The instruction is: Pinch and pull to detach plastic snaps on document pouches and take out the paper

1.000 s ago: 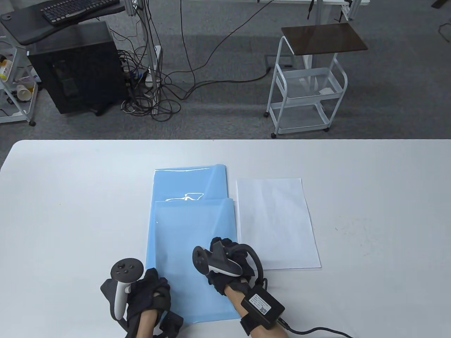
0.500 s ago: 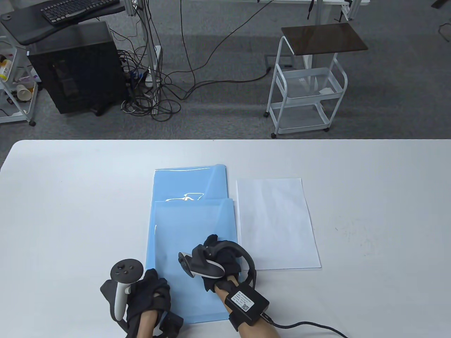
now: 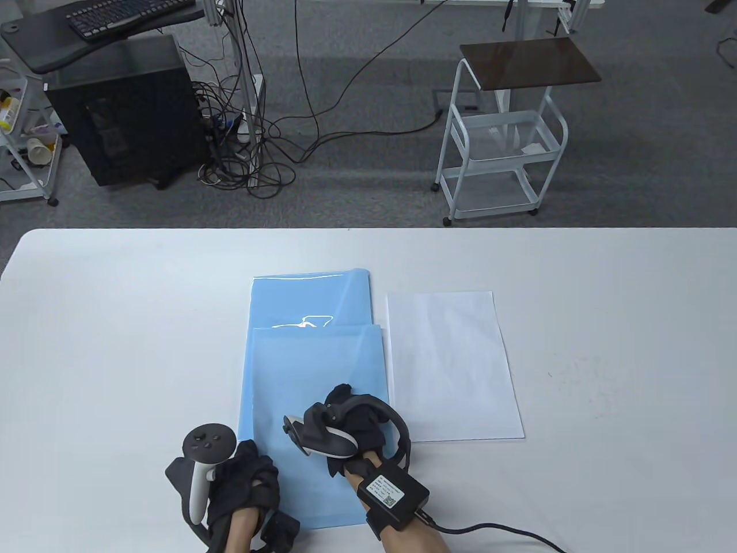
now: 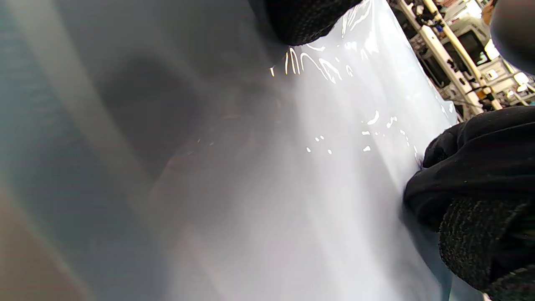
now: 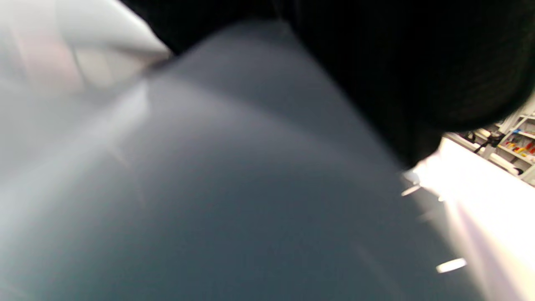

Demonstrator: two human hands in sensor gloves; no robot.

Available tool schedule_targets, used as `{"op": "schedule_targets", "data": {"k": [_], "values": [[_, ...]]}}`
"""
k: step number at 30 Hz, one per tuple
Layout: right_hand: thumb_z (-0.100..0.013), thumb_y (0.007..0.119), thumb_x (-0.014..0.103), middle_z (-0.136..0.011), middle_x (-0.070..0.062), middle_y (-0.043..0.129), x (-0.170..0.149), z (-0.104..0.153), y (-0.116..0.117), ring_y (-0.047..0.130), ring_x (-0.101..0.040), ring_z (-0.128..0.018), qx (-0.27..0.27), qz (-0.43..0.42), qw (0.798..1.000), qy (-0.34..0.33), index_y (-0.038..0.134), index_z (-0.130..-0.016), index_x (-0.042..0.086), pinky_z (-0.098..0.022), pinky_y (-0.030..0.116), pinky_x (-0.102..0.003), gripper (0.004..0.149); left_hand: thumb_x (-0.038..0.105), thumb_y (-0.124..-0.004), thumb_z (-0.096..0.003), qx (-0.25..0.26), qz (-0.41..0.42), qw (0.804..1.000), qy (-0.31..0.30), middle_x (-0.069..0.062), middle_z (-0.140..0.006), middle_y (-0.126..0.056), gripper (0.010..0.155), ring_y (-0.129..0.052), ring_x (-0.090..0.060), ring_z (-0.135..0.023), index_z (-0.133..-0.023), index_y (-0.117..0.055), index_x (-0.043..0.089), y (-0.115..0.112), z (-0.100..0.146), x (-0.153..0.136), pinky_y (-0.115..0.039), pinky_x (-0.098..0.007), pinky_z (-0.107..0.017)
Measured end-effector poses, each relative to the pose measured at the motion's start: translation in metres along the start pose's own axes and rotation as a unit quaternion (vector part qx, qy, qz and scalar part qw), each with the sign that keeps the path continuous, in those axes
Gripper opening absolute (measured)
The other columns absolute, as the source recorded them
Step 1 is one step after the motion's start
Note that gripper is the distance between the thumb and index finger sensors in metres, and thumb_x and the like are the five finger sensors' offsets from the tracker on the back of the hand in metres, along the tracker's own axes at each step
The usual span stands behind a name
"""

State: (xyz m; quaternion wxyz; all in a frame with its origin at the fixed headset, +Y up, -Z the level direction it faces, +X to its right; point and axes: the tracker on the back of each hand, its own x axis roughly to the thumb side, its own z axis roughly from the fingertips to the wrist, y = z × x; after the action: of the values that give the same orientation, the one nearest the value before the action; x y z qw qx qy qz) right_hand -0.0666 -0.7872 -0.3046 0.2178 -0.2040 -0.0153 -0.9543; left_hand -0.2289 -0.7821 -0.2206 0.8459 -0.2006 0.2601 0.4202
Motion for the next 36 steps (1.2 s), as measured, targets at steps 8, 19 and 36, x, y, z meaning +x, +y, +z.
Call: {"op": "schedule_targets", "data": {"k": [8, 19, 36], "values": [[-0.051, 0.088, 0.028, -0.072, -0.023, 0.102, -0.025, 0.001, -0.003, 0.109, -0.039, -0.048, -0.012, -0.078, 0.996, 0.04, 0.068, -0.099, -0.003, -0.029, 0.097, -0.052, 0.06, 0.023, -0.069, -0.0561, -0.004, 0.006, 1.0, 0.002, 0.001, -0.085, -0.092, 0.048, -0.11, -0.021, -0.055, -0.101, -0.058, 0.007, 0.0, 0.0, -0.001, -0.096, -0.037, -0.041], [-0.05, 0.083, 0.015, -0.102, -0.027, 0.08, -0.078, 0.03, -0.028, 0.093, -0.05, -0.075, -0.03, -0.179, 0.982, 0.051, 0.055, -0.107, 0.009, -0.045, 0.083, -0.066, 0.063, 0.023, -0.069, -0.0567, -0.012, 0.016, 1.0, 0.004, 0.0, -0.086, -0.091, 0.049, -0.109, -0.022, -0.056, -0.101, -0.057, 0.007, 0.001, 0.0, -0.001, -0.095, -0.037, -0.042], [-0.037, 0.095, 0.002, -0.107, -0.004, 0.08, -0.106, 0.071, 0.01, 0.082, -0.032, -0.097, -0.076, -0.096, 0.988, -0.097, 0.077, -0.093, 0.026, -0.069, 0.076, -0.046, 0.064, 0.023, -0.069, -0.0568, -0.009, 0.015, 1.0, 0.005, 0.0, -0.086, -0.09, 0.049, -0.109, -0.022, -0.056, -0.101, -0.057, 0.006, 0.001, 0.0, -0.002, -0.095, -0.037, -0.042]]}}
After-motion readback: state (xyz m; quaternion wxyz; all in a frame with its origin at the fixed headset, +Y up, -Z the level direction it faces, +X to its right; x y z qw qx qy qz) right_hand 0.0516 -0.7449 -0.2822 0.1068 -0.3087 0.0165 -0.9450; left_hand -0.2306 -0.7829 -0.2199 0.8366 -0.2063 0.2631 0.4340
